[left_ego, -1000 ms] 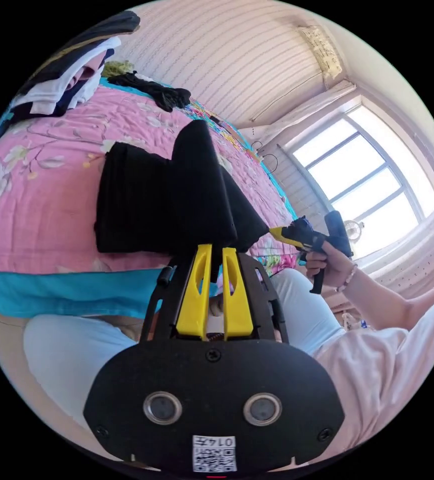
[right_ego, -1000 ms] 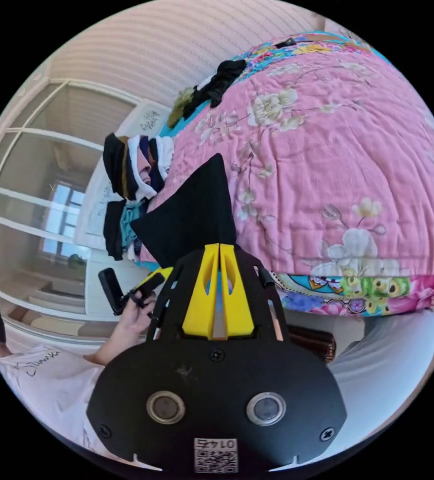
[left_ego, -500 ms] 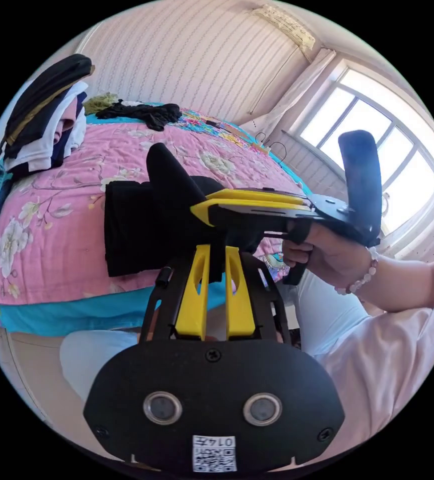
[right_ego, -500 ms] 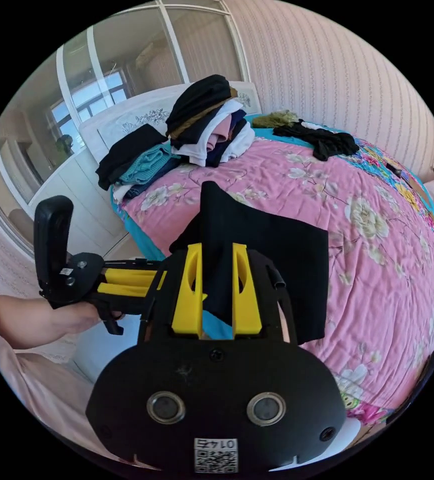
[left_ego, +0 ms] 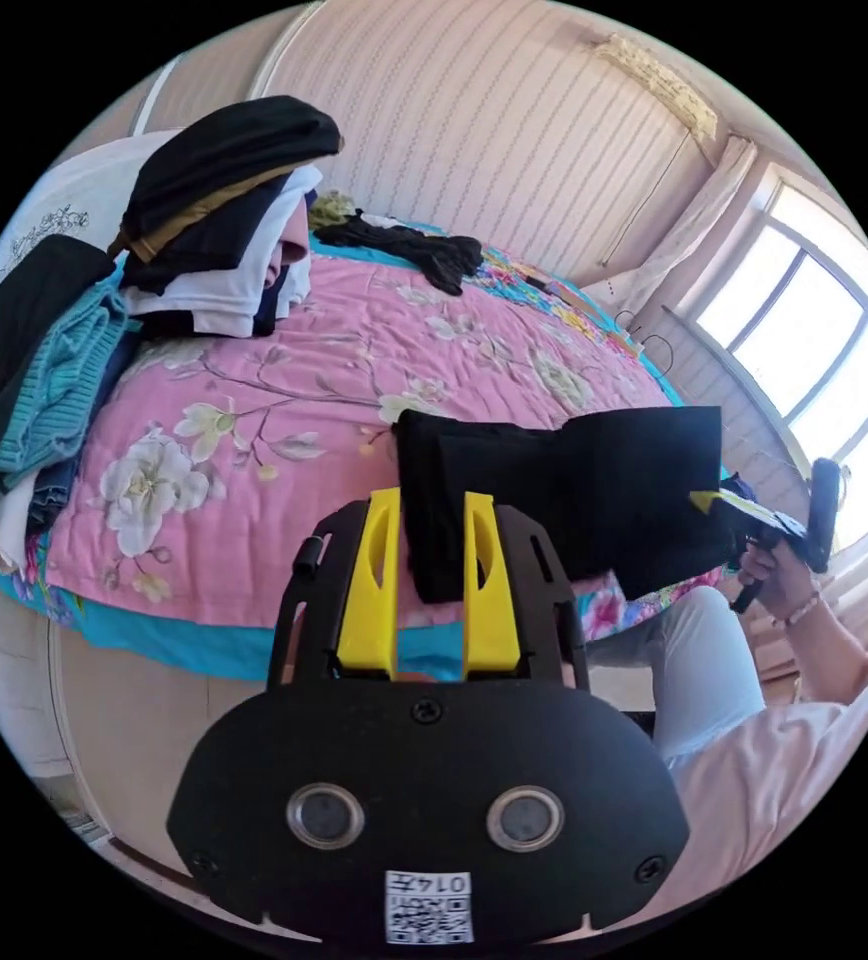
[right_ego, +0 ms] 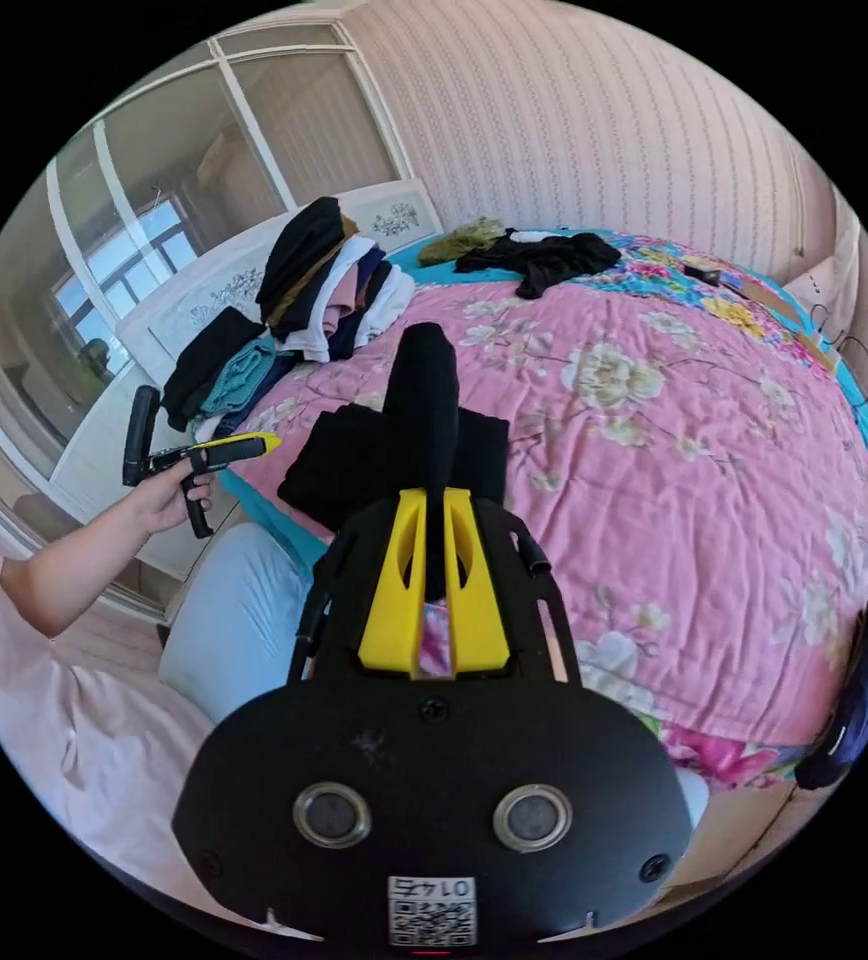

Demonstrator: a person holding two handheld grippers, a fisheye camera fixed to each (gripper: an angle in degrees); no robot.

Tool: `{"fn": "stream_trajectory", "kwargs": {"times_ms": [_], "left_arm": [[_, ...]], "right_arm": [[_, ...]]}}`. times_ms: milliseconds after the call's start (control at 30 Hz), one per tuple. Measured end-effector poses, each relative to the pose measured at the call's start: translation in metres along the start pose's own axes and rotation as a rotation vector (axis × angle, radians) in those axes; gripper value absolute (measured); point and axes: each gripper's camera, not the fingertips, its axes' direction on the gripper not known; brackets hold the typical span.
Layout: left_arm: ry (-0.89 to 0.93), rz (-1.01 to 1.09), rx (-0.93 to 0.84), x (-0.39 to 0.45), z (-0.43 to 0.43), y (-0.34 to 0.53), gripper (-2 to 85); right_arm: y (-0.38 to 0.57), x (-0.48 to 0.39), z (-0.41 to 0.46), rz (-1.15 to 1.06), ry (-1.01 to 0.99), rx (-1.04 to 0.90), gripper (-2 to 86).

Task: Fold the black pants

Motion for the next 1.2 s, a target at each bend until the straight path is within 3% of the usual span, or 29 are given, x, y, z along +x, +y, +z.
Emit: {"fn": "stream_trajectory", "kwargs": {"times_ms": [200,300,400,467,700,867,1000,1100,1200], "left_arm": [[0.018,0.036,-0.078,0.018,0.045,-0.06,9.8],[-0.027,0.039,-0.216,0.03,0.078,-0.072,10.0],[-0.041,0.081,-0.205,0.041,0.083,-0.067,5.4],[-0.083,0.146,-0.189,0.049,0.075,-0.061,2.3],[0.141,0.249,-0.051,0.073,0.02,-0.011,0.0],[0.204,0.295,-0.113,0.093,0.013,0.034,-0.5],[0.226,0.271,-0.139,0.097,0.01,0.061,-0.8],[0.245,0.22,-0.131,0.091,0.007,0.07,-0.9],[0.255,0.198,-0.121,0.088,0.002,0.074,-0.9]], "right_arm": [[0.009,0.056,-0.093,0.06,0.36,0.027,0.7],[0.016,0.081,-0.11,0.136,0.535,-0.015,0.6],[0.015,0.081,-0.132,0.152,0.636,0.045,1.7],[0.008,0.075,-0.133,0.132,0.593,0.065,3.0],[-0.047,-0.004,-0.053,-0.19,0.178,-0.078,10.8],[-0.09,-0.07,-0.009,-0.39,0.119,-0.038,11.5],[-0.129,-0.089,0.043,-0.506,0.107,-0.212,11.8],[-0.141,-0.09,0.08,-0.579,0.21,-0.394,10.0],[-0.144,-0.081,0.081,-0.534,0.006,-0.481,3.8]]}}
